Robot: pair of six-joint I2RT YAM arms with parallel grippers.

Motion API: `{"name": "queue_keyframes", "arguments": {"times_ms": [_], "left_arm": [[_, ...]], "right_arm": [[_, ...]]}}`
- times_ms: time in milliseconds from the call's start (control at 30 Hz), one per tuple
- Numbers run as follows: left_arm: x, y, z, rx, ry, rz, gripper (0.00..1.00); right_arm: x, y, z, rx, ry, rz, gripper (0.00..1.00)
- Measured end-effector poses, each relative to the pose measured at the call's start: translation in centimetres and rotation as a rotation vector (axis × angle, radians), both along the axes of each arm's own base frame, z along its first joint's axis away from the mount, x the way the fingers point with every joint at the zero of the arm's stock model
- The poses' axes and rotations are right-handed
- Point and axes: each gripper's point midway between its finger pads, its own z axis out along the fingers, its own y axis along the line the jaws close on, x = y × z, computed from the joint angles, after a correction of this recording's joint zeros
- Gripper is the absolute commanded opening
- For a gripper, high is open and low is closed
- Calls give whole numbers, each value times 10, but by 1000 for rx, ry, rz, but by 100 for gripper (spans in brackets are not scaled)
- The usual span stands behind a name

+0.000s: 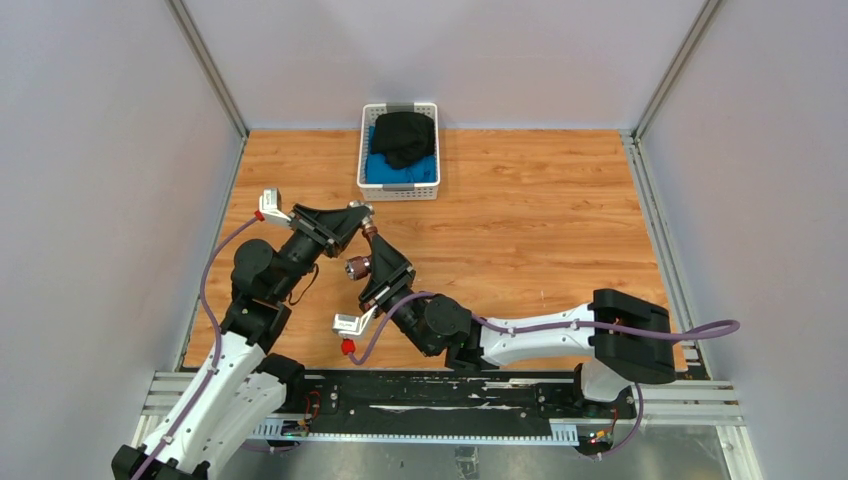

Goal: Install the water faucets
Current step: Install the water faucet onto the adaptor.

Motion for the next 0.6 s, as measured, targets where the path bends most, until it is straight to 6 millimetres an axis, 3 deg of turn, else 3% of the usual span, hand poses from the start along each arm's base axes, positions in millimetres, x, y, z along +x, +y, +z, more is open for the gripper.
{"name": "queue_keyframes", "arguments": {"times_ms": [600], "left_arm": [[4, 7, -2, -74, -39, 35, 0]], "right_arm": [[5, 9, -2, 288, 163, 29, 0]]}}
